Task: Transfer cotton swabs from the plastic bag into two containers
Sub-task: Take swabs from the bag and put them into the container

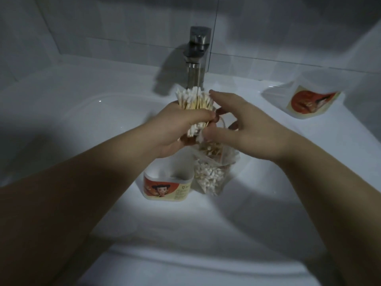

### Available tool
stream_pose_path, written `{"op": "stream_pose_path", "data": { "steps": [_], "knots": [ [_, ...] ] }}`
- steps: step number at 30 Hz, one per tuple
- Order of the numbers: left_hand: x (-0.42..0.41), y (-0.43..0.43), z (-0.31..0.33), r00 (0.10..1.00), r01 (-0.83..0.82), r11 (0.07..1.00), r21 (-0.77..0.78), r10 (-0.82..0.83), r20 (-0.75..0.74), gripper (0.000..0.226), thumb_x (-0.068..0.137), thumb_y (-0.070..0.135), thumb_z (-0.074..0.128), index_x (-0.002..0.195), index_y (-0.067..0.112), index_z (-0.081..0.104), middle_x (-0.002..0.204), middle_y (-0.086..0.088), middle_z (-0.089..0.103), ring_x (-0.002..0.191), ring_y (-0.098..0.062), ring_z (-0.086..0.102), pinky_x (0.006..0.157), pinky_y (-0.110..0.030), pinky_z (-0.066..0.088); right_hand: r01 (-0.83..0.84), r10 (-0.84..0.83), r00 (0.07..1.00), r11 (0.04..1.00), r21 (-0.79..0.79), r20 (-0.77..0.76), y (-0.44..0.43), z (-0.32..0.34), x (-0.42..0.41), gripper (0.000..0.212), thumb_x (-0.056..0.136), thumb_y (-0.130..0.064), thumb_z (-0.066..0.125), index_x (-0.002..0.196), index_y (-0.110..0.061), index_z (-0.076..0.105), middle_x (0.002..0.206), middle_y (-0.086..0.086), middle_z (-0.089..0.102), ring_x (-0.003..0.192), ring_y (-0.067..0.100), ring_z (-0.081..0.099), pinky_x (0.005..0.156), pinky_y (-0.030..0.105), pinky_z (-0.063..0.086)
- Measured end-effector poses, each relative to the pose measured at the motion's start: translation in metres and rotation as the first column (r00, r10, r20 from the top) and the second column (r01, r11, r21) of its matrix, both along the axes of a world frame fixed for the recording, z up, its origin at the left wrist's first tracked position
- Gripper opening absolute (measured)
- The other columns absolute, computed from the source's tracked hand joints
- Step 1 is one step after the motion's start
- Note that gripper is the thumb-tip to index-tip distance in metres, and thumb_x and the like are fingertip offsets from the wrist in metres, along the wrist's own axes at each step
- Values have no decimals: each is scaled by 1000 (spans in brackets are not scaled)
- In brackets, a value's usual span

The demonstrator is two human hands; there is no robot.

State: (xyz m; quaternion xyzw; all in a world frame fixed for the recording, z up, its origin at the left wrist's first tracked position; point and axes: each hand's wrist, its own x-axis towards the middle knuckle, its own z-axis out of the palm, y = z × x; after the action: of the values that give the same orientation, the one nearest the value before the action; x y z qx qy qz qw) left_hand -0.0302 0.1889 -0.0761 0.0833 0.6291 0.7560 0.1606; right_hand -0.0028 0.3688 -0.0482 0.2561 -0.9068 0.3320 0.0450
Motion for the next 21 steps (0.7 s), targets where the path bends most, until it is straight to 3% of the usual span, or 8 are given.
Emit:
{"op": "stream_pose_path", "data": {
  "steps": [2,4,7,9,14,16,19,21],
  "knots": [
    [0,-1,1,998,37,998,52,-39,51,19,92,4,68,84,15,81,85,-7,74,74,-15,71,66,-31,60,-73,73,997,997,34,-11,0,-3,1,69,75,-50,83,132,-46,44,111,-52,44,109,-31,39,86,-8,28],
    [2,-1,2,994,76,993,87,-83,78,28,94,4,65,77,16,83,81,-4,74,70,-11,70,61,-27,59,-42,47,994,997,63,-94,-2,-8,-3,82,70,-52,85,139,-27,47,116,-30,54,104,-20,45,87,-5,30],
    [4,2,4,991,70,995,75,-78,104,21,95,6,64,85,16,79,76,-1,74,66,-8,70,54,-22,54,58,-40,984,993,102,-174,-5,-7,-5,69,75,-48,81,130,-14,56,116,1,67,101,6,55,85,14,45],
    [5,2,5,990,49,996,72,-58,125,12,95,6,64,95,14,74,77,-1,74,65,-9,70,54,-23,54,70,-44,976,991,116,-212,-3,-5,-7,65,74,-50,79,127,-19,56,114,-3,68,100,7,60,82,21,51],
    [5,3,6,988,76,984,159,-96,124,11,95,0,62,96,6,71,78,-7,71,66,-13,68,60,-29,58,-83,87,990,996,43,-109,-4,-6,-3,106,57,-68,82,143,-46,24,109,-27,51,106,-25,43,89,-7,28],
    [5,3,6,991,79,990,118,-91,103,13,94,-1,62,94,7,73,76,-8,70,67,-15,69,58,-29,57,-80,80,989,997,4,-127,-8,-9,-4,94,63,-65,82,137,-48,27,108,-25,55,107,-22,47,86,-6,31],
    [6,2,5,994,64,997,43,-67,88,17,93,3,64,95,13,77,84,-5,73,72,-13,70,58,-26,55,-46,41,989,998,-31,-141,-9,-11,-8,71,77,-60,76,136,-38,45,116,-10,67,109,0,57,84,4,42],
    [6,2,6,994,59,998,9,-59,89,18,93,5,65,105,13,77,88,-4,75,74,-14,70,59,-26,55,-41,33,993,997,-69,-110,-5,-9,-9,63,79,-59,75,135,-40,52,114,-21,68,108,-7,59,82,4,43]
  ]
}}
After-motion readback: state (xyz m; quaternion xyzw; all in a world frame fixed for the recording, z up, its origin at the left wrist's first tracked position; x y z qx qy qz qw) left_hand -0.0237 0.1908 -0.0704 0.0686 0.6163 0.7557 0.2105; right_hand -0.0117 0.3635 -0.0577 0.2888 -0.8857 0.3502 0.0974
